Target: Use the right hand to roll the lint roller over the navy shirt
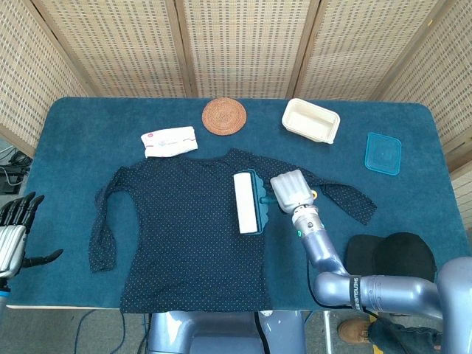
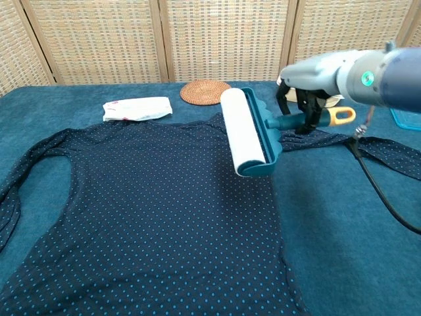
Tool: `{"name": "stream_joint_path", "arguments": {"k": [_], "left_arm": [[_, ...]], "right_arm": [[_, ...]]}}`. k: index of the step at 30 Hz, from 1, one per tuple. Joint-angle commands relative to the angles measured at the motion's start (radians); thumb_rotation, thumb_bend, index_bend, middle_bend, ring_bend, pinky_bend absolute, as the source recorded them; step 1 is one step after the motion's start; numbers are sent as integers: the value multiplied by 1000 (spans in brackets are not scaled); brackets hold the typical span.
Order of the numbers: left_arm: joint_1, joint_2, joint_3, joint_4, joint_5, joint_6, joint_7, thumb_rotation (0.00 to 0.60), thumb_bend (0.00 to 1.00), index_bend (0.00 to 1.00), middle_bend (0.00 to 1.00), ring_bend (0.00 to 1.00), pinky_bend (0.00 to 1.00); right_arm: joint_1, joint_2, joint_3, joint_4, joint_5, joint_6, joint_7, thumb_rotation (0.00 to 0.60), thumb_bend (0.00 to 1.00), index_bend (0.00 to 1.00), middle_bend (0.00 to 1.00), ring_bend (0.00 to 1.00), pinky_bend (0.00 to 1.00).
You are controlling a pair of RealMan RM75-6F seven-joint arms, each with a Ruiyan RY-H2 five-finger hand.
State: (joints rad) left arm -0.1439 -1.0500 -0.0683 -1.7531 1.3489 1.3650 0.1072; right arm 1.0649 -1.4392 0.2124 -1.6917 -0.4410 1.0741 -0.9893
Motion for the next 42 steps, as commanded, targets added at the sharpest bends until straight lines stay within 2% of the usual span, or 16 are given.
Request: {"name": "stream_joint_path", "arguments": {"k": [1,5,8,15,24,32,38,42], "left_arm": [[-2,0,0,1,-2,-4,-2,600,0,0,0,0,0],[-7,0,-1,6,-10,-16,-9,600,0,0,0,0,0],[-11,0,-2,12,-19,-28,-17,600,0,0,0,0,0],[-20,1,-7,23,-36,-49,-32,600,0,0,0,0,0],[-31,0,-11,40,-60,-76,-46,600,0,0,0,0,0],[-39,-5,-11,48,-72,-91,-41,600,0,0,0,0,0],[-40,-8,-12,50,-77,-90,-36,600,0,0,0,0,0],[-40,-10,-11,52,-79,-89,-33,600,0,0,0,0,0]], "right_arm": [[153,1,36,-29,182,55,-212,600,860,730,1000,1000,1000],[266,-47,77,9,376,101,-350,600,861,734,1000,1000,1000],[328,-85,94,43,466,121,-423,600,861,735,1000,1000,1000],[419,-180,124,135,581,142,-519,600,861,736,1000,1000,1000],[490,-320,138,299,629,122,-594,600,860,738,1000,1000,1000],[516,-396,141,367,631,134,-646,600,865,745,1000,1000,1000],[506,-432,118,405,627,155,-691,600,866,746,1000,1000,1000],[467,-428,47,414,581,179,-727,600,868,748,1000,1000,1000]]}}
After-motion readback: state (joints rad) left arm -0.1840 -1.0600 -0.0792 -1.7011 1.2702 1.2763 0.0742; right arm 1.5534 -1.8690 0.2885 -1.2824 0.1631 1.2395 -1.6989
